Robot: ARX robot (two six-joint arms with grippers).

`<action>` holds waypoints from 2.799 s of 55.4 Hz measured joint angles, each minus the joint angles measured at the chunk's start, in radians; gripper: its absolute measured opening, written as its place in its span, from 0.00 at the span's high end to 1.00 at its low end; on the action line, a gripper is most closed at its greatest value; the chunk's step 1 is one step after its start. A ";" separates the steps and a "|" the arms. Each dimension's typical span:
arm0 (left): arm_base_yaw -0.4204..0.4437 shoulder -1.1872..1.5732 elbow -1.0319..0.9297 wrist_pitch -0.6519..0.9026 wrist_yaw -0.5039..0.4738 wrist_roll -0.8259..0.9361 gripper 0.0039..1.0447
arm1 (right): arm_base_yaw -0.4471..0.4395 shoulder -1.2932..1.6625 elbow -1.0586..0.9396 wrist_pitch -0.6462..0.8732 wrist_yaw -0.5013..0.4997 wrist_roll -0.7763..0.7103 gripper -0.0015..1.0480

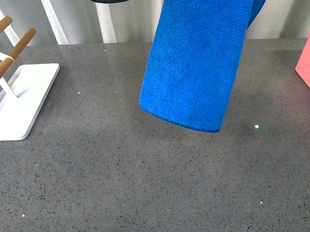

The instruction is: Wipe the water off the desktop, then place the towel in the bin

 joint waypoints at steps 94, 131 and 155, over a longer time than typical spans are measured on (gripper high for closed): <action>0.018 -0.046 0.014 0.005 0.033 -0.257 0.95 | 0.399 0.509 0.186 0.622 0.157 0.406 0.68; 0.041 -0.047 0.012 -0.026 0.055 -0.254 0.85 | 0.255 0.428 0.181 0.595 0.099 0.439 0.97; 0.192 -0.111 -0.017 -0.065 0.063 -0.202 0.17 | 0.193 0.410 0.215 0.547 0.133 0.460 0.97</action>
